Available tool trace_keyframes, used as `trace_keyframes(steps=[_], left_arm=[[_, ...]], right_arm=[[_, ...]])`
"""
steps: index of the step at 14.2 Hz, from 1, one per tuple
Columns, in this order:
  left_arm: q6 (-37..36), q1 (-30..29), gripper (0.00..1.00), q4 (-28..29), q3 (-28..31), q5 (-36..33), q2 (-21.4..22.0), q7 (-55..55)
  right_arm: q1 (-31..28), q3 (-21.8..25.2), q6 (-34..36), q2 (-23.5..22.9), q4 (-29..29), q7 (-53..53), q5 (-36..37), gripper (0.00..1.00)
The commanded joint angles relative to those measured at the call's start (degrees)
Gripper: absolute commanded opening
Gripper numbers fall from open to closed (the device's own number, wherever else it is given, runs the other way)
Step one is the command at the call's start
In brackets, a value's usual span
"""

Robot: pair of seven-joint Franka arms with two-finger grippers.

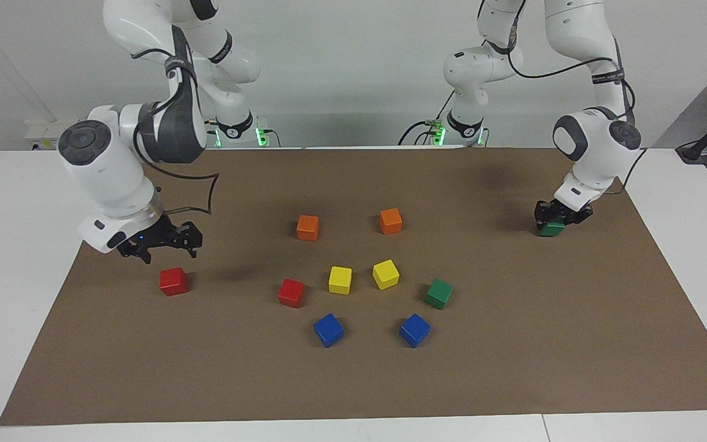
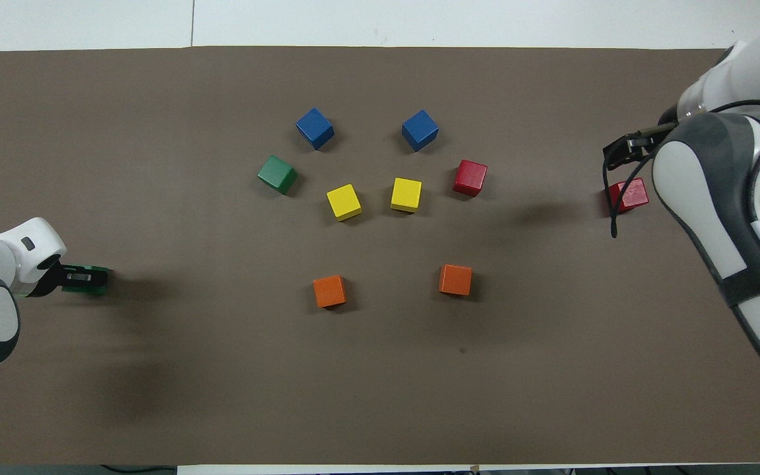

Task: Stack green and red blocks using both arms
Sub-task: 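Lower both blocks onto the table and open both grippers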

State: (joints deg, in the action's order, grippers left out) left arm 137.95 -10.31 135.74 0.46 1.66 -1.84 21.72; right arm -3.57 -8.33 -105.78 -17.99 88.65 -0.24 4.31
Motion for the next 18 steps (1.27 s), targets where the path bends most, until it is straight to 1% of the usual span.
trace_keyframes(steps=[1, 2, 3, 4, 5, 6, 9, 10, 12, 14, 15, 16, 17, 18], left_arm=[[3.6, -0.9, 0.0, 2.4, -0.5, 0.8, 0.4, -0.1], [4.0, -0.9, 0.0, 2.4, -0.5, 0.7, 0.3, 0.1], [4.0, -0.9, 0.09, 2.4, -0.5, 0.8, 0.3, 0.3], [4.0, -0.9, 0.37, 2.4, -0.5, 0.7, 0.3, 0.8], [3.9, -0.9, 0.88, 2.4, -0.5, 0.7, 0.3, 1.6], [3.9, -1.7, 1.0, 2.3, -0.5, 0.7, 0.3, 2.4], [2.1, -2.0, 1.0, 0.2, -0.5, 0.7, 0.3, 5.9], [-2.1, -1.9, 1.0, -3.3, -0.5, 0.3, 0.3, 6.3], [-14.4, -0.7, 1.0, -13.9, -0.6, 0.1, 0.0, 6.9], [-24.2, 2.3, 1.0, -24.1, -0.6, 0.2, -2.0, 6.8], [-28.2, 4.5, 1.0, -29.4, -0.7, 0.2, -3.9, 6.1], [-30.3, 7.5, 1.0, -33.9, -0.6, 0.3, -6.0, 5.4], [-30.5, 10.1, 1.0, -36.1, -0.6, 0.2, -6.9, 3.2], [-30.1, 13.7, 1.0, -36.6, -0.6, 0.3, -7.4, 0.7]], right_arm=[[7.0, -0.1, 0.0, -4.8, -4.4, 12.0, 0.7, 1.0], [9.4, 0.1, -1.1, -6.1, -5.9, 16.4, 0.8, 1.0], [10.9, 0.1, -1.2, -8.1, -7.8, 19.5, 0.8, 1.0], [12.3, 0.1, -1.3, -10.6, -10.7, 23.6, 0.8, 1.0], [13.8, 0.2, -1.3, -13.1, -13.0, 26.7, 1.0, 1.0], [14.5, 0.2, -2.3, -14.5, -13.7, 28.3, 1.4, 1.0], [15.3, 0.1, -5.6, -16.5, -13.5, 34.4, 3.2, 1.0], [15.9, 0.1, -7.0, -16.8, -13.2, 35.6, 3.8, 1.0], [15.7, 0.1, -10.1, -17.6, -12.8, 37.8, 4.0, 1.0], [15.7, 0.1, -10.7, -18.3, -12.8, 39.9, 3.9, 1.0], [15.4, 0.0, -11.5, -18.4, -12.3, 40.1, 3.6, 1.0], [15.1, 0.0, -12.1, -18.2, -11.1, 40.5, 3.6, 1.0], [15.1, 0.0, -13.0, -18.2, -9.8, 40.8, 3.6, 1.0], [15.2, 0.0, -13.8, -18.1, -8.7, 41.8, 3.6, 1.0]])
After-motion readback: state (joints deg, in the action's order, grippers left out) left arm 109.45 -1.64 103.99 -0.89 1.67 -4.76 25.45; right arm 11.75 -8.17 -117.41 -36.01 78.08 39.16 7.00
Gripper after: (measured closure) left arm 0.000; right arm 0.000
